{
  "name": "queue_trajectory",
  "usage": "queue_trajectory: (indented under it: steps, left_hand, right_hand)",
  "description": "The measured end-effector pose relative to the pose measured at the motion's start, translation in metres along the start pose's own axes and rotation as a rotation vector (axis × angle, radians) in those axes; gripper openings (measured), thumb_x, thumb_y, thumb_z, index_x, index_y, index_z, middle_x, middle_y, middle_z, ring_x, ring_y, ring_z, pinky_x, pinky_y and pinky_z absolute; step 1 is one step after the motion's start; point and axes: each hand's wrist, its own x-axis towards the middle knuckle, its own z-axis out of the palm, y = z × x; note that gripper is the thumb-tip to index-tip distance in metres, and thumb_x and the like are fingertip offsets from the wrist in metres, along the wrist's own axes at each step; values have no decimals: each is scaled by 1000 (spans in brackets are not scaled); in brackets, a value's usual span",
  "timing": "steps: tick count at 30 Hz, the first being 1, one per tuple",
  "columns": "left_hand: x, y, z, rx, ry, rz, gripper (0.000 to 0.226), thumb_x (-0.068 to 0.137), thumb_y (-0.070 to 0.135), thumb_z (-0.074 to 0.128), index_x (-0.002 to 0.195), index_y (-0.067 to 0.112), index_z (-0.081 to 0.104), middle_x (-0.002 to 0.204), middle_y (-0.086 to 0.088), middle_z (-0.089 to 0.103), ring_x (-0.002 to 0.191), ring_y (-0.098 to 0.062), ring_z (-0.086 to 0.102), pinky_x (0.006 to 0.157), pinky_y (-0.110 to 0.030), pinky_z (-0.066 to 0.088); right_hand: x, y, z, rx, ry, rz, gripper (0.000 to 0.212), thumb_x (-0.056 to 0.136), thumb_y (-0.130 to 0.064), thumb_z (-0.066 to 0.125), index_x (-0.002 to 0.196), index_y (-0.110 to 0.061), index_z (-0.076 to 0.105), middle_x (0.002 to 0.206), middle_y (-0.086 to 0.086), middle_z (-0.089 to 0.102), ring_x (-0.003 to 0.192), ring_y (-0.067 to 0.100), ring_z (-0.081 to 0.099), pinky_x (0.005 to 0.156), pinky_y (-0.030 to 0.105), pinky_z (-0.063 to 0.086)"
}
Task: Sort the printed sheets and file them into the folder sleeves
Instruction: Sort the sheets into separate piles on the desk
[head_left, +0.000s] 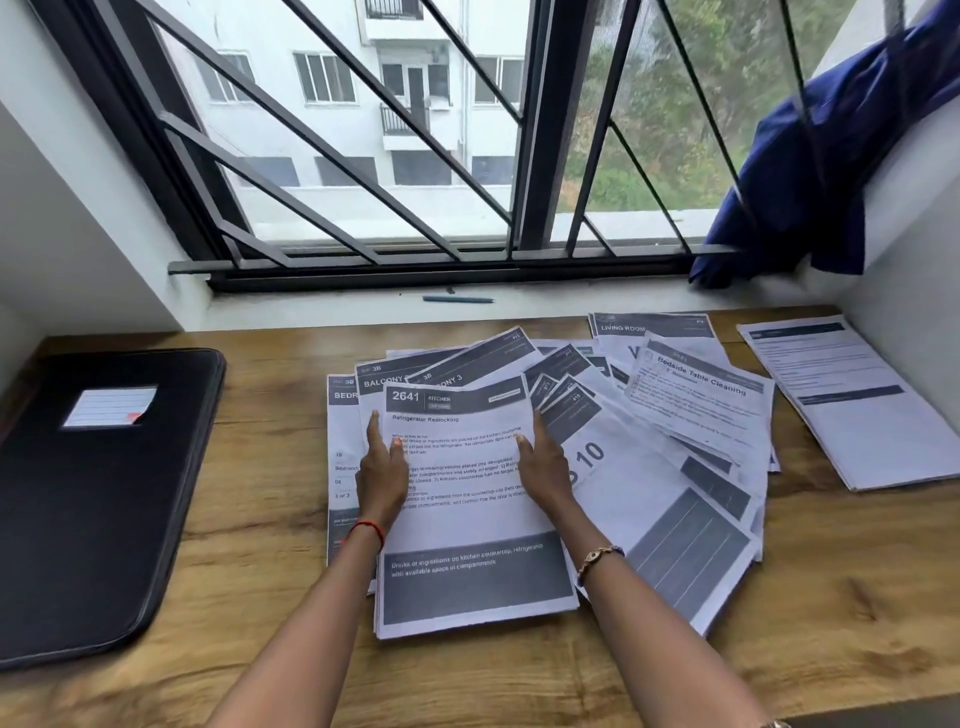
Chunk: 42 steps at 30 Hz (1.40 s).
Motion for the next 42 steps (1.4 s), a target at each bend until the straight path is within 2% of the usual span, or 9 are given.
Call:
queue_trajectory:
  steps: [5,10,15,19,29,33,36,39,42]
  left_hand:
    - [3,-7,1,-7,3,18,47,101,22,32,148,24,23,136,-18,50,118,-37,50,95,-40,38]
    - [-4,-7,1,-60,50,24,45,103,23,29,148,23,24,125,-20,58,109,-37,55,84,-36,39]
    - [3,-14,2,-177,36,47,42,103,19,29,144,12,36,136,-11,52,120,-27,51,95,-29,41]
    - [12,-23,4,-246,30,25,40,101,17,34,138,5,43,135,-14,53,126,-27,48,106,-44,40]
    - [18,-16,2,-273,34,38,37,99,18,43,130,0,51,128,-16,58,120,-28,53,102,-46,44]
    - [3,12,0,-287,65,84,32,99,10,43,126,-1,54,119,-7,61,108,-21,58,93,-30,46]
    - [-4,26,10,-277,74,109,38,99,8,42,134,-5,44,136,-9,48,126,-22,47,101,-23,37]
    - [-15,39,22,-265,88,120,36,98,4,42,131,-10,45,142,-17,39,135,-24,37,97,-11,28]
    - [-25,49,42,-293,67,131,37,99,6,42,132,-10,43,142,-19,41,134,-24,38,97,-12,27]
  right_hand:
    - [2,1,1,-3,13,-3,51,101,-26,36,149,-22,20,139,17,47,122,37,45,94,37,37]
    - [2,4,4,-9,23,8,51,100,-27,37,149,-23,21,137,17,48,121,37,47,94,39,38]
    - [3,5,5,-3,30,-10,51,100,-25,39,148,-22,23,138,15,48,122,36,46,96,38,38]
    - [5,5,3,62,41,-6,50,98,-22,44,146,-21,31,136,13,51,121,34,48,95,36,39]
    - [8,9,-12,377,67,-85,48,89,-6,57,136,-8,47,130,7,57,119,20,54,101,29,41]
    - [9,11,-28,448,74,-98,46,89,-1,56,135,-5,48,123,1,57,110,10,52,93,17,39]
    - [12,21,-38,474,86,-105,46,89,-2,57,134,-4,49,129,5,57,116,15,54,100,26,42]
    - [10,32,-52,539,90,-97,49,88,1,57,136,-4,47,134,9,54,121,21,54,105,39,42]
    - [8,47,-72,567,96,-86,53,89,1,57,139,-2,41,141,6,46,124,16,49,106,30,38]
